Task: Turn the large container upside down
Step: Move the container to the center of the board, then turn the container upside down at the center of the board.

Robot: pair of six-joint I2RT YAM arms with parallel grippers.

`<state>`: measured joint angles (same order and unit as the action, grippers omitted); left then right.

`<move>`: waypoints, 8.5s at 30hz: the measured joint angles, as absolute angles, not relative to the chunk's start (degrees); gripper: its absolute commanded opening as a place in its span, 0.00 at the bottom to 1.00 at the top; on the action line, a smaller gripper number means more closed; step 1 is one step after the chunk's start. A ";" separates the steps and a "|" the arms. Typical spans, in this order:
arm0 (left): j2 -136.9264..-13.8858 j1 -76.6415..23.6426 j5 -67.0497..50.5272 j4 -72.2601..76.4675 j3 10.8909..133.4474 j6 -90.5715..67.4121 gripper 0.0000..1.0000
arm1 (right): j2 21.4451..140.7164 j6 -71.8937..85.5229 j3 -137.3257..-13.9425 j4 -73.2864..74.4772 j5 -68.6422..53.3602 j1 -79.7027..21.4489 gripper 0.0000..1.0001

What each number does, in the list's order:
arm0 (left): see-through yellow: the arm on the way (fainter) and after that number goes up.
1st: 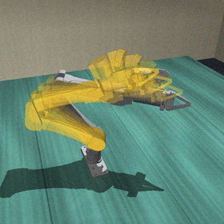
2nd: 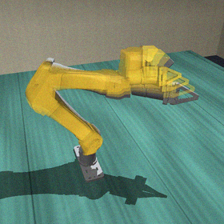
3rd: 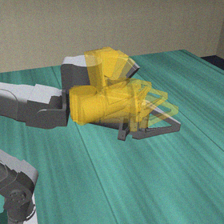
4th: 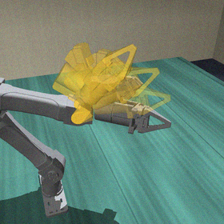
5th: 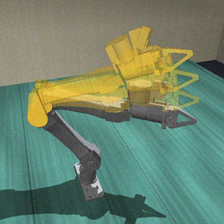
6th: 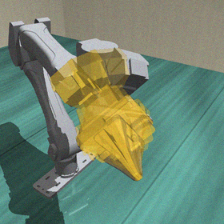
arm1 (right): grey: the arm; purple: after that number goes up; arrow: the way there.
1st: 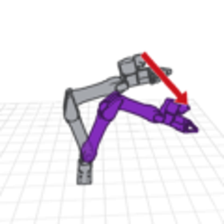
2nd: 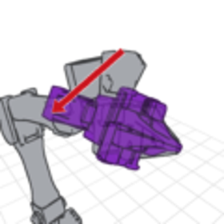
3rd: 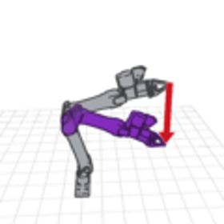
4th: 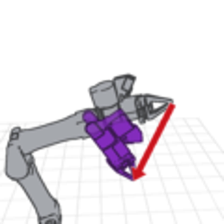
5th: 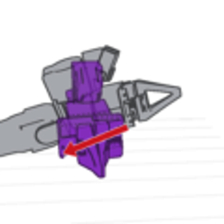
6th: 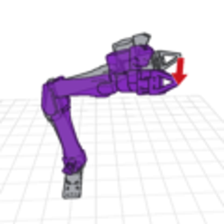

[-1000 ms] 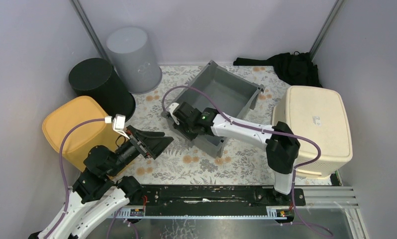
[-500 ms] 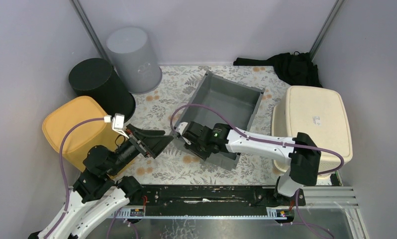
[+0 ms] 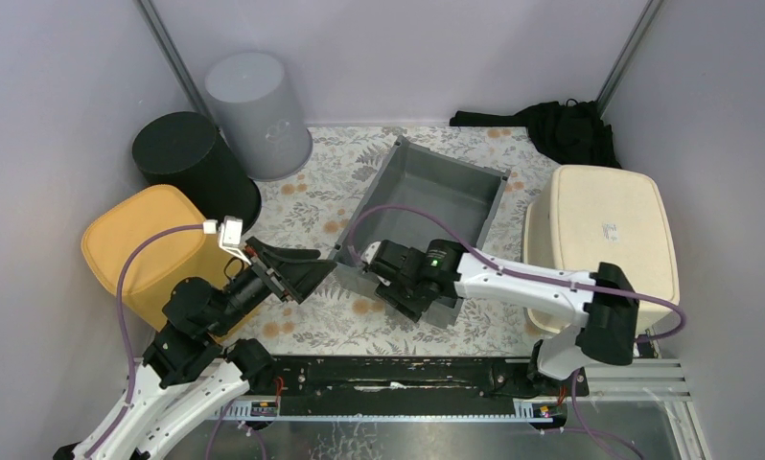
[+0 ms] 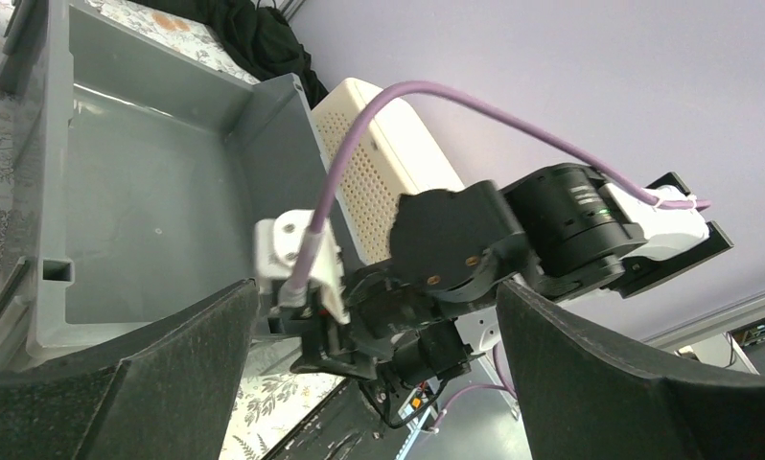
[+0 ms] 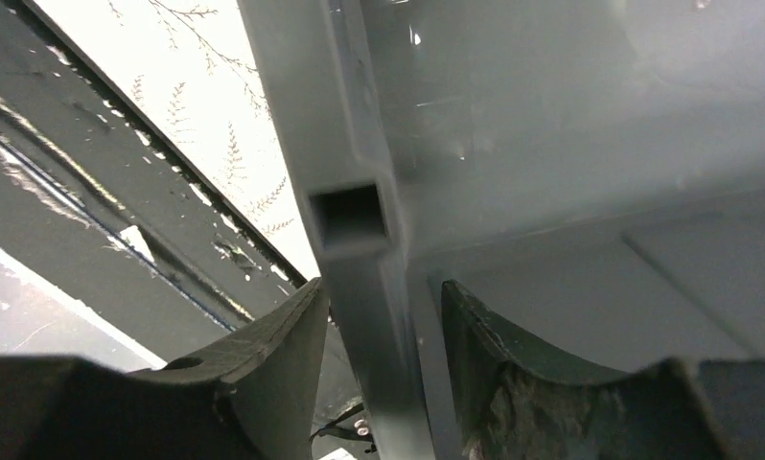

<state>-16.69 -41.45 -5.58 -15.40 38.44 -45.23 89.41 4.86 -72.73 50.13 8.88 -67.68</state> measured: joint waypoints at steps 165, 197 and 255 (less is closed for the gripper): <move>-11.20 -41.45 4.34 -30.65 47.00 -45.50 1.00 | 98.98 70.89 -83.70 -8.88 -24.71 -36.56 0.00; -17.04 -41.45 3.88 -30.41 46.94 -45.54 1.00 | 90.56 75.11 -54.96 -34.22 -33.56 -29.50 1.00; -24.58 -41.45 -2.55 -21.41 39.05 -49.50 1.00 | 73.30 59.88 -53.98 -12.78 -47.13 -23.94 1.00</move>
<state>-24.58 -41.45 -2.55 -21.41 39.05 -49.50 73.30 59.88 -53.98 -12.78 -47.13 -23.94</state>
